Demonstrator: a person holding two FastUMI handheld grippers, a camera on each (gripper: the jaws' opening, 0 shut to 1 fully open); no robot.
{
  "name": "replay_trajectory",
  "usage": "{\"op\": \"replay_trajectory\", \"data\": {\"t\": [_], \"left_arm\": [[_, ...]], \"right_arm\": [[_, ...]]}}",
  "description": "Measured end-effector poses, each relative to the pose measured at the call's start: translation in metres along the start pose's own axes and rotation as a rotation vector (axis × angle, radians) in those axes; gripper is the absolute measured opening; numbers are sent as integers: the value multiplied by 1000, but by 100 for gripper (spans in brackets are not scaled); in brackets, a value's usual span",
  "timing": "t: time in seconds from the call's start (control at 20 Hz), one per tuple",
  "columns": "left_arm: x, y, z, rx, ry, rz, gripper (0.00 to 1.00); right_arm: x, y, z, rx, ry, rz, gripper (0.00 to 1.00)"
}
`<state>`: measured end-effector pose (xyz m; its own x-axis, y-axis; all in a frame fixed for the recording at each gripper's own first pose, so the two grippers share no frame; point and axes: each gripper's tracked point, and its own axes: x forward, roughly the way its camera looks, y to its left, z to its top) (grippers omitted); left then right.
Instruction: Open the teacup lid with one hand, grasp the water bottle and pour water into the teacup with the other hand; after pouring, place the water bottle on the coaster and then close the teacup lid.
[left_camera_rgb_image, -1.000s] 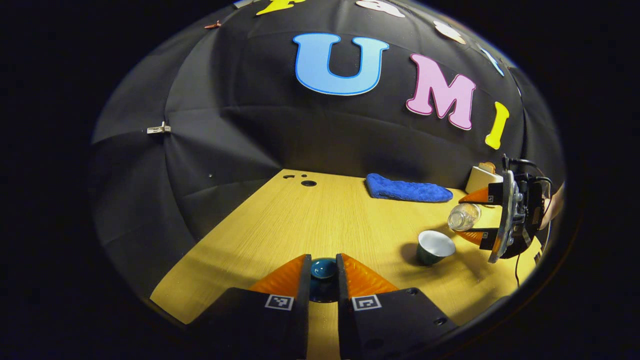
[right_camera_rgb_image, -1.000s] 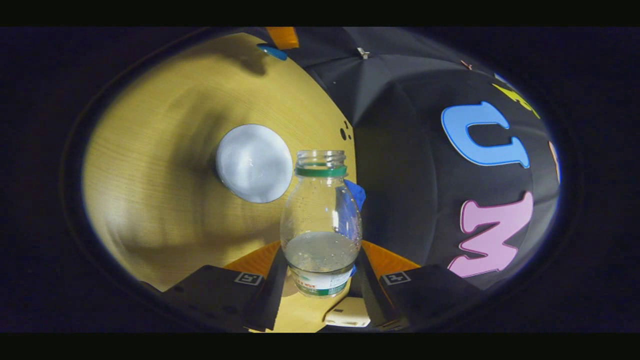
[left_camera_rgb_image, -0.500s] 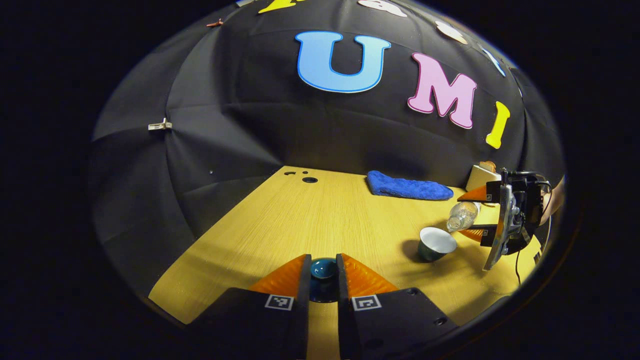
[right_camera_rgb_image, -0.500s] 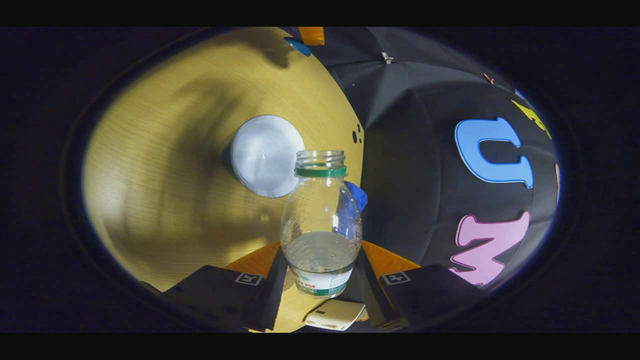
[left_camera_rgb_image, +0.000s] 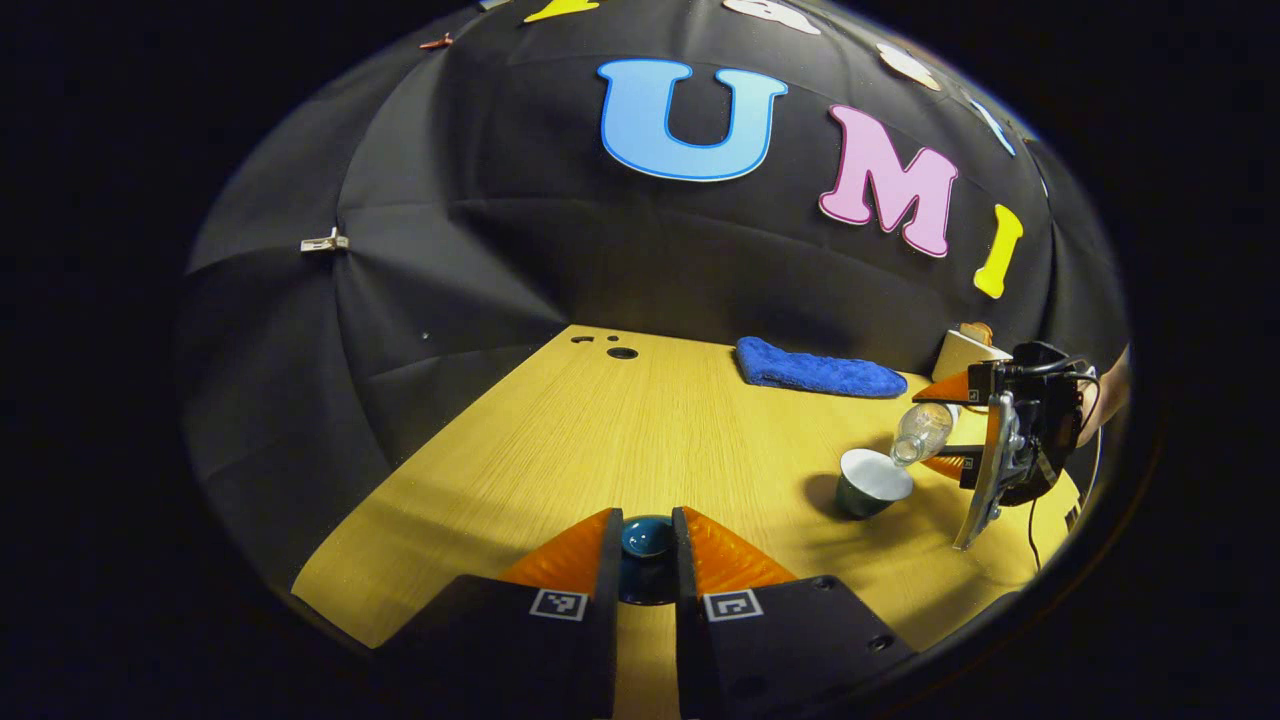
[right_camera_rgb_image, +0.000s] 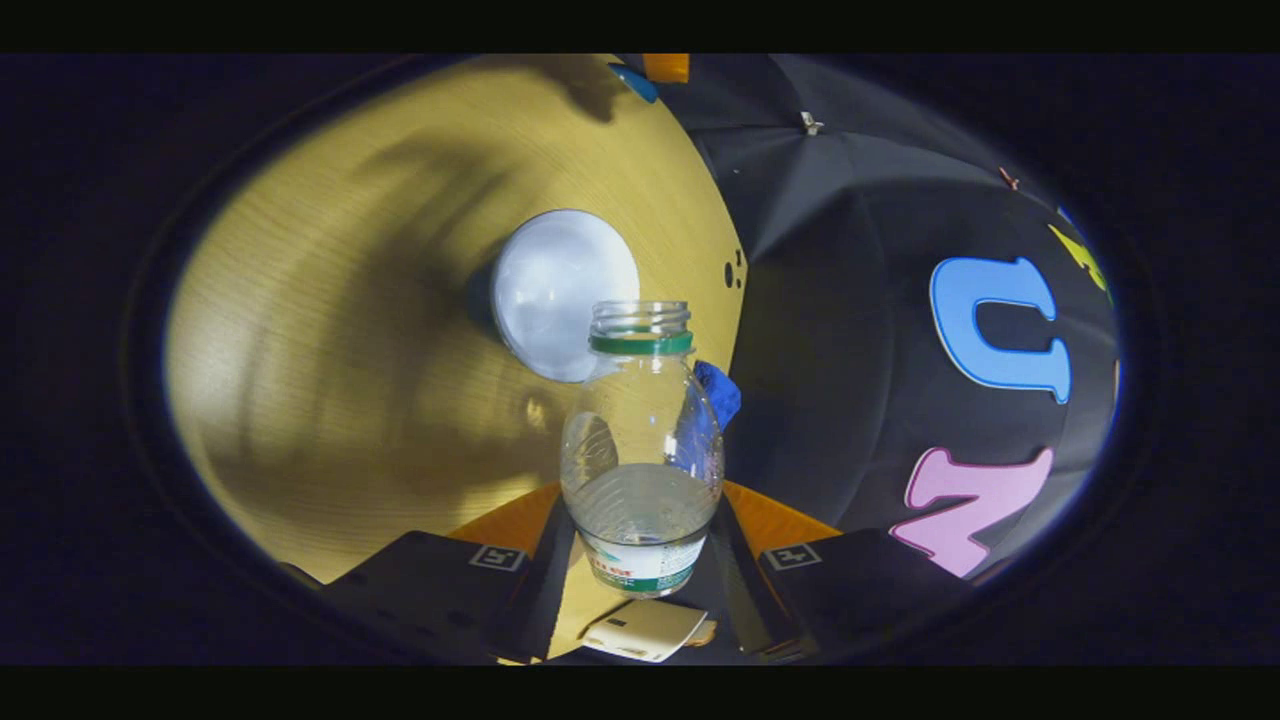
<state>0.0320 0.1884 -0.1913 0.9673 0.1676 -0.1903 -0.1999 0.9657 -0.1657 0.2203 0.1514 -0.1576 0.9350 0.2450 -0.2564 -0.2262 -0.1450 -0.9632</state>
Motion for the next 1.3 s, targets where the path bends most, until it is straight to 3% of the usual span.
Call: {"op": "replay_trajectory", "data": {"t": [0.05,0.2,0.25,0.3,0.35,0.45,0.5,0.75,0.8,1.3], "left_arm": [[0,0,0,-1,0,-1,24],[-2,0,0,0,-2,-1,28],[-2,0,0,-2,-3,-1,24],[-2,0,-1,-4,-3,-1,24],[-3,0,-1,-6,-3,1,28],[-3,2,-3,-9,-2,5,24],[-4,3,-2,-12,0,5,28],[-4,8,-5,-25,5,14,24],[-3,8,-5,-26,5,13,28],[0,8,-8,-20,8,13,28]], "right_arm": [[0,-1,-1,-9,3,-1,71],[0,-2,-1,-44,5,-1,75],[2,-3,0,-55,3,-1,71],[1,-4,0,-67,-1,1,75],[2,-3,0,-73,-5,7,71],[3,-4,0,-89,2,15,71],[4,-4,1,-97,2,14,71],[4,-8,6,-152,-10,13,71],[5,-9,6,-166,-13,10,70],[8,-14,3,-221,-19,27,70]]}}
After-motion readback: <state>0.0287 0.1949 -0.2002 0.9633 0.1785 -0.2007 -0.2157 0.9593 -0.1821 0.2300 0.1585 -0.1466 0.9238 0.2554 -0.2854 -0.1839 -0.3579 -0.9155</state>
